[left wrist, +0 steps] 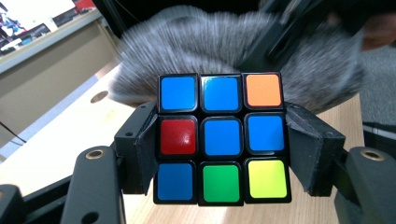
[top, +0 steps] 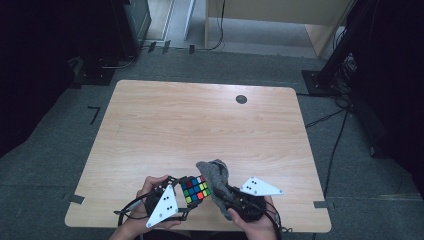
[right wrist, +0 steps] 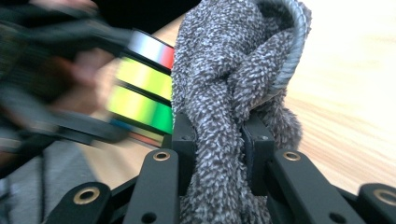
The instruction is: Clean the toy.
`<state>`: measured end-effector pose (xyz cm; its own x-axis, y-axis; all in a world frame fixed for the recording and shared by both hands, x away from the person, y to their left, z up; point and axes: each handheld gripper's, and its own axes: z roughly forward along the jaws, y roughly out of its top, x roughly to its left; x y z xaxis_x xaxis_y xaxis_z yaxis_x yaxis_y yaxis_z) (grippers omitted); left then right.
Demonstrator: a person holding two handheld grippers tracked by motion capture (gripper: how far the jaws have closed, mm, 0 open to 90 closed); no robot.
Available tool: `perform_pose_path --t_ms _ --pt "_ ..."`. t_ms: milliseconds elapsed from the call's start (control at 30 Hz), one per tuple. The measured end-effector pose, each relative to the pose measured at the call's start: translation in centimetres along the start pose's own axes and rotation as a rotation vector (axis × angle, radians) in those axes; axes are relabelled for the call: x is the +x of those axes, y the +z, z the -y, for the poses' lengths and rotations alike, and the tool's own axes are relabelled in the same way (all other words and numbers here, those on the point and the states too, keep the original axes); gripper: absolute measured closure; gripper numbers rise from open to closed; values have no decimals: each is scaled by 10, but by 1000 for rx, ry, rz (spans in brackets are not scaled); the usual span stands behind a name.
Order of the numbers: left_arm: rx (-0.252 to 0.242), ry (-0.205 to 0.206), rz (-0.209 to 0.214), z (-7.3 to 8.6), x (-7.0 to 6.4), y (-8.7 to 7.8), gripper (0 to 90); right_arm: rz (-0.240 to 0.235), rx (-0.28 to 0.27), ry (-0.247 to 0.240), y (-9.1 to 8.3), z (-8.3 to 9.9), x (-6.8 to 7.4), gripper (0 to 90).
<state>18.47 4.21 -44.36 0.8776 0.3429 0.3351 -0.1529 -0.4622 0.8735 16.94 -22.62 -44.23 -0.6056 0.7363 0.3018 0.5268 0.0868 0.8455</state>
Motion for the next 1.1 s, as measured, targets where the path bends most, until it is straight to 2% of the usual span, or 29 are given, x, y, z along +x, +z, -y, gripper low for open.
perform_pose_path --t_ms 33,100,167,200,233,267,333,367,433,467,500,567,633,700,800,867,967,1000,1067,1100 --pt "7 11 -6 1 0 0 344 1 -9 28 -2 1 -4 725" --pt "29 39 -21 2 -2 1 344 -42 -54 63 -7 -1 -5 725" --pt "41 62 -25 3 -4 3 344 -121 -102 63 -11 -6 2 722" --pt "38 66 -23 2 -6 3 344 -162 -108 56 -12 -8 7 721" --pt "32 67 -19 1 -6 3 344 -183 -102 43 -11 -10 12 721" --pt "24 64 -16 0 -7 3 344 -179 -80 22 -8 -10 15 720" --pt "22 65 -17 -1 -7 1 344 -141 -51 -3 -3 -7 16 721" --pt "11 50 -10 -1 -5 0 344 -123 -42 12 -2 -6 12 722" --pt "-35 -14 5 -1 1 -4 344 -40 -14 51 -2 -1 -2 726" --pt "-69 -62 24 0 6 -7 344 -28 -19 75 -3 1 -8 726" --pt "-106 -113 42 1 11 -10 344 -42 -40 117 -5 3 -14 725" --pt "-171 -212 64 4 21 -15 344 -110 -94 178 -6 5 -22 725" --pt "-227 -305 83 8 30 -18 344 -150 -116 170 -5 6 -21 725" --pt "-256 -351 97 10 33 -21 344 -198 -111 134 0 6 -15 726" --pt "-280 -379 109 10 35 -22 344 -275 -102 78 9 9 -2 728" --pt "-284 -382 108 9 35 -22 344 -304 -83 35 16 11 7 730" --pt "-292 -389 91 9 37 -25 344 -297 -9 -29 24 16 14 731" --pt "-291 -390 83 9 38 -26 344 -282 23 -53 27 17 16 730" --pt "-291 -397 77 10 40 -27 344 -245 38 -72 28 17 16 729" --pt "-286 -399 69 11 41 -27 344 -233 24 -61 26 16 14 729"
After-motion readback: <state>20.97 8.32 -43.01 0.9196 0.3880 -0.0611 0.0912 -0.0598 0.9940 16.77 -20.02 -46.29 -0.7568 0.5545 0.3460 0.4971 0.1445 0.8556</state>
